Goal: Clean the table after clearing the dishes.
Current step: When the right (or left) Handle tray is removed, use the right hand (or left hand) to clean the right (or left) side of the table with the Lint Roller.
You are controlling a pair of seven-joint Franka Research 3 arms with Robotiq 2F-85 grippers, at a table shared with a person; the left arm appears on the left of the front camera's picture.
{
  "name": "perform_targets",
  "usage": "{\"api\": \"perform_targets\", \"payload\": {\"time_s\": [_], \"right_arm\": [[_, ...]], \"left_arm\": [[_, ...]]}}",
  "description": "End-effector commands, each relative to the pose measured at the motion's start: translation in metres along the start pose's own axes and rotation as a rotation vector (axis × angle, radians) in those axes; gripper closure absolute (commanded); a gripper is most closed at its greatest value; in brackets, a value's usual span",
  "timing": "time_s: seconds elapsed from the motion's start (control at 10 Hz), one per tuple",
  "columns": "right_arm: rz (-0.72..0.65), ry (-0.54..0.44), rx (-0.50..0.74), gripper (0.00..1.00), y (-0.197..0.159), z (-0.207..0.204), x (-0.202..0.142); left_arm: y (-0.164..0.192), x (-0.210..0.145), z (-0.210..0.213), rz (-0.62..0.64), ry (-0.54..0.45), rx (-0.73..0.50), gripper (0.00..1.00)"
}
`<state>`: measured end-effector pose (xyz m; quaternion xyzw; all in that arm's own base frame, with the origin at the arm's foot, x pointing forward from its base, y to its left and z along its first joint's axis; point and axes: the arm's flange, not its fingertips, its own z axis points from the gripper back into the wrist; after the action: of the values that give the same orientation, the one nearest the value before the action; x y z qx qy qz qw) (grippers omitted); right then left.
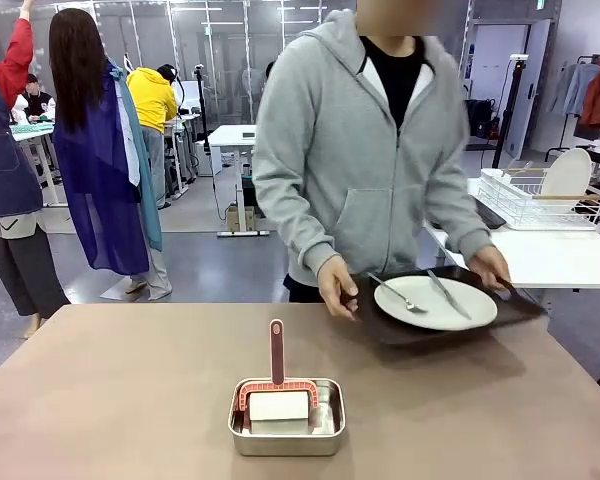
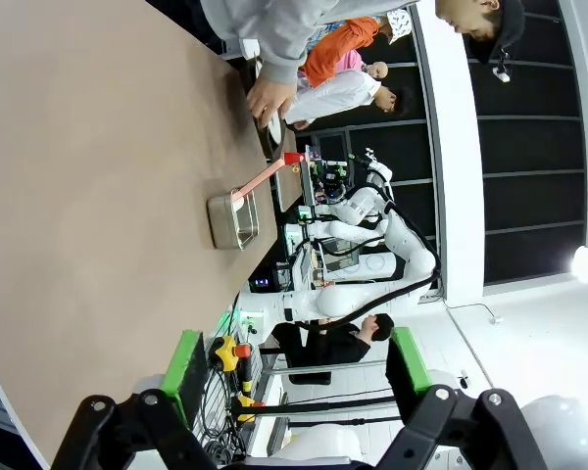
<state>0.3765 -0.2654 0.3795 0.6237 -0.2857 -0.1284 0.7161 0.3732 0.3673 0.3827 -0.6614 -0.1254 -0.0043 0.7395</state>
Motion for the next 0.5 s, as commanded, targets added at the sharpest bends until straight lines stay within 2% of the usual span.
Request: {"api": "perform_targets", "payload": {"time_s": [0.0,0.4], "right_arm": [[0.007,-0.005,0.003,0.0,0.004,-0.0002,-0.0016],[0.0,0.0,0.0,0.0,0.0,0.0,0.0]], "left_arm": [[-0.0016,-0.0082,-0.001,-0.009,0.003,0.008,0.07],[-0.0016,-0.0082,-0.001,-0.009,0.003,0.008,0.07]]}}
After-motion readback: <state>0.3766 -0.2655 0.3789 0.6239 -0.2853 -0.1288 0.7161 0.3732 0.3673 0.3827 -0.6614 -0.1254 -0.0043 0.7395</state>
